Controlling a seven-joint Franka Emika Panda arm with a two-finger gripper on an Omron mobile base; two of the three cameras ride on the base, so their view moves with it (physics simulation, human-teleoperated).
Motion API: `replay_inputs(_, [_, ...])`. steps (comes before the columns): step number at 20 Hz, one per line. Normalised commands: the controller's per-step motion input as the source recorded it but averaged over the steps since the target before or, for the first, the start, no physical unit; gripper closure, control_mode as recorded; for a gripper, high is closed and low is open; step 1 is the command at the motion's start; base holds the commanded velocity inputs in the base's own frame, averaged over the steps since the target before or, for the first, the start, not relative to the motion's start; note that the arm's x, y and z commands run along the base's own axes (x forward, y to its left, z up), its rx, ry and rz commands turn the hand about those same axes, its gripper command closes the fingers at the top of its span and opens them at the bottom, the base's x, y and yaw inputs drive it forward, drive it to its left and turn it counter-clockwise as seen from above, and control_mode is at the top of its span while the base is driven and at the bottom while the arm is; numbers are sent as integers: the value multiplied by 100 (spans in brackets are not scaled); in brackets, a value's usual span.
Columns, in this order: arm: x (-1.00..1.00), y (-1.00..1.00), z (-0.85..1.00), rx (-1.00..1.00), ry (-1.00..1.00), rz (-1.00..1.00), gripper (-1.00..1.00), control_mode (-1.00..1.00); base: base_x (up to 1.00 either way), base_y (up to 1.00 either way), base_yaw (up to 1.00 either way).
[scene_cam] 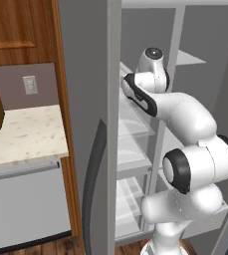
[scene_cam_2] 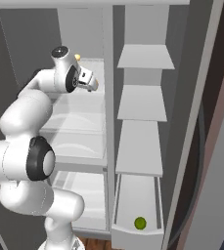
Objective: Take the lime and lemon from the fridge shelf and place them in the freezer drawer to begin freezing them.
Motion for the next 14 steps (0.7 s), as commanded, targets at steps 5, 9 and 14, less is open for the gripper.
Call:
replay_inputs(5, [43,0,0,0,0,-3,-100,-100,0,0,0])
replay_inputs(9, [40,0,0,0,0,-4,-100,-100,0,0,0])
replay_inputs(14, [44,0,0,0,0,-5,-100,-100,0,0,0])
